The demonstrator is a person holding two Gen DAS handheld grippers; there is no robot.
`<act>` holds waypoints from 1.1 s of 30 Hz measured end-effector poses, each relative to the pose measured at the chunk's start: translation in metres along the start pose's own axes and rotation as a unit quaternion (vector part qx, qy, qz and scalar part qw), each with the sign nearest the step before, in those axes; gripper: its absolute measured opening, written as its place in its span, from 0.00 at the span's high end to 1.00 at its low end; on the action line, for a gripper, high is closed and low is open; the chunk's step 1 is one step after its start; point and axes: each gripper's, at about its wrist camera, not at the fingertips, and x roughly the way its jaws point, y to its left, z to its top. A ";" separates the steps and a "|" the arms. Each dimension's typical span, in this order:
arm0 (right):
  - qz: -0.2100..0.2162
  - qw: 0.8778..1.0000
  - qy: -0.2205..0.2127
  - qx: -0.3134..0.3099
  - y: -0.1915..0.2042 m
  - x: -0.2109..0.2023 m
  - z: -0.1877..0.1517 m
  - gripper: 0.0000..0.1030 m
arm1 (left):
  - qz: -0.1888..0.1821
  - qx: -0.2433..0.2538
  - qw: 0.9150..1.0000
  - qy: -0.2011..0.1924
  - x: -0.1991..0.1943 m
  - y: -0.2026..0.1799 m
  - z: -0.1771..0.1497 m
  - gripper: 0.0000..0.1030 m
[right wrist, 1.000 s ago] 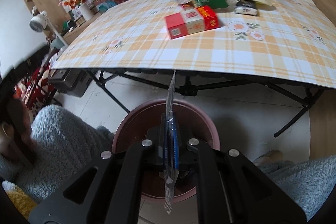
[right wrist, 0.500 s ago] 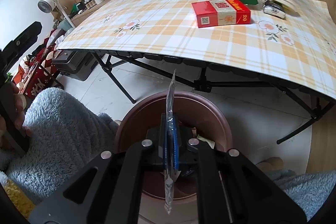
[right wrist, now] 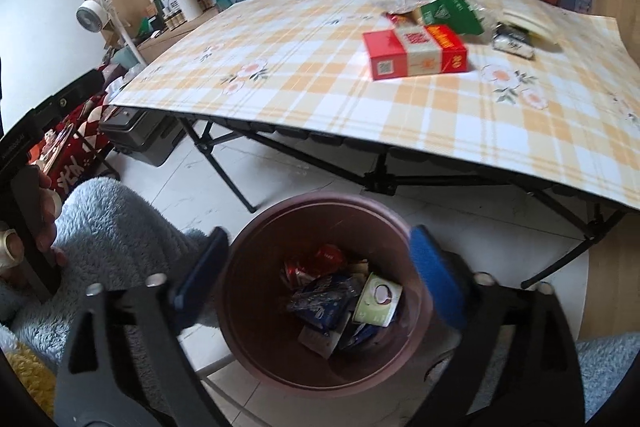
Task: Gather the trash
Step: 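Grasp the floral plastic bag with the left tool while the right tool grasps the white round lid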
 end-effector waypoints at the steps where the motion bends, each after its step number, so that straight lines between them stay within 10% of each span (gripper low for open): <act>1: -0.002 1.000 -0.002 0.002 -0.001 -0.001 0.001 0.06 | 0.000 -0.006 1.000 0.005 0.001 0.003 0.000 0.06; 24: -0.075 0.995 -0.070 0.018 -0.045 -0.042 0.032 0.06 | -0.033 -0.047 0.996 0.062 0.024 0.010 0.001 0.06; 33: -0.116 0.986 -0.095 0.079 -0.097 -0.051 0.054 0.06 | -0.085 0.057 0.993 0.053 0.038 -0.042 0.016 0.06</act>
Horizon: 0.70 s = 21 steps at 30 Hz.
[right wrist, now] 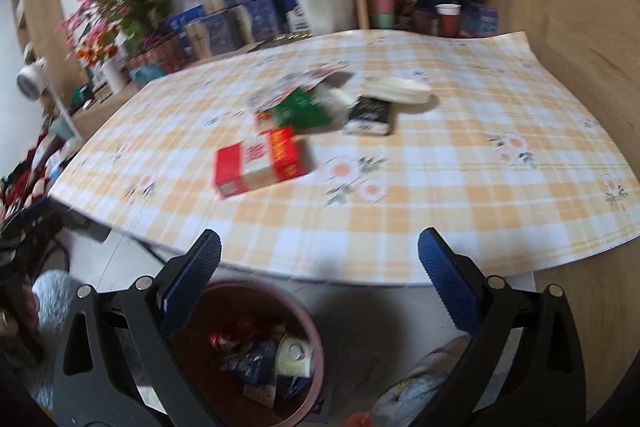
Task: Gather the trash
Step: 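Grasp the floral plastic bag with the left tool while the right tool grasps the white round lid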
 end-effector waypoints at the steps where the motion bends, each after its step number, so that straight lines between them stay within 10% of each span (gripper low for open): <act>1: 0.001 1.000 -0.003 0.004 -0.004 0.001 0.003 0.06 | -0.007 0.004 1.000 0.002 0.003 -0.003 0.003 0.06; 21: -0.040 0.999 0.004 0.032 -0.077 0.062 0.083 0.06 | -0.109 0.011 0.992 0.057 0.186 -0.060 0.162 0.09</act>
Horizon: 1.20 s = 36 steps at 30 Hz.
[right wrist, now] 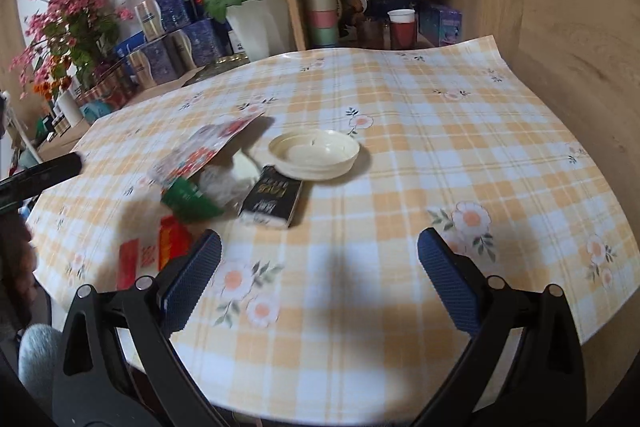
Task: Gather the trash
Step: 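Grasp the floral plastic bag with the left tool while the right tool grasps the white round lid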
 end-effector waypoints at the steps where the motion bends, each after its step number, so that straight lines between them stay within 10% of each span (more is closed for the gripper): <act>1: 0.003 1.000 0.001 0.001 -0.002 0.004 0.003 0.06 | -0.003 -0.003 1.000 0.008 0.014 0.002 0.006 0.09; 19: 0.010 1.000 0.008 0.025 -0.021 0.047 0.027 0.06 | -0.017 0.006 0.996 0.086 0.136 0.007 0.032 0.28; 22: 0.012 1.000 0.012 0.026 -0.021 0.051 0.028 0.06 | -0.011 0.023 0.995 0.101 0.143 0.004 0.027 0.46; 36: 0.023 0.995 0.090 0.026 -0.007 0.113 0.051 0.06 | -0.010 -0.001 0.999 0.032 0.083 0.020 0.040 0.47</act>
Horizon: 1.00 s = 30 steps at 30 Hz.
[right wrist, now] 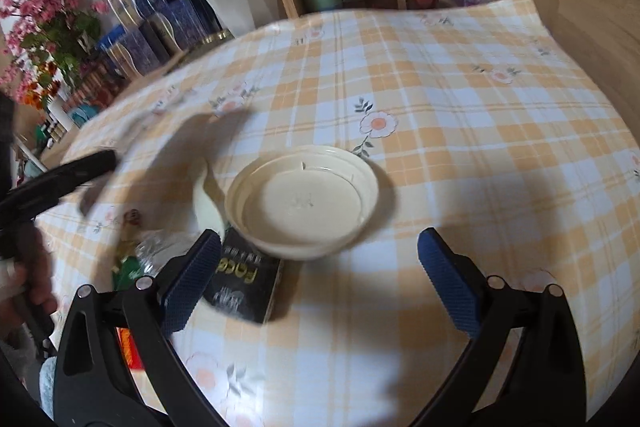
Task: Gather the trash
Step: 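Grasp the floral plastic bag with the left tool while the right tool grasps the white round lid, then carry the white lid over the bin and open the right tool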
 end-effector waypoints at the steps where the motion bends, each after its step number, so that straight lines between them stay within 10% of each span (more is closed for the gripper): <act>1: -0.003 1.000 0.007 -0.003 0.002 0.006 0.002 0.06 | 0.000 0.000 1.000 -0.003 -0.004 0.000 0.000 0.47; 12: -0.018 1.000 0.021 -0.016 0.014 0.029 0.022 0.14 | -0.006 -0.019 0.999 -0.027 -0.047 0.012 -0.012 0.47; 30: -0.010 0.991 -0.121 -0.057 0.048 -0.093 -0.043 0.16 | 0.008 -0.085 0.993 -0.079 -0.153 0.017 -0.065 0.47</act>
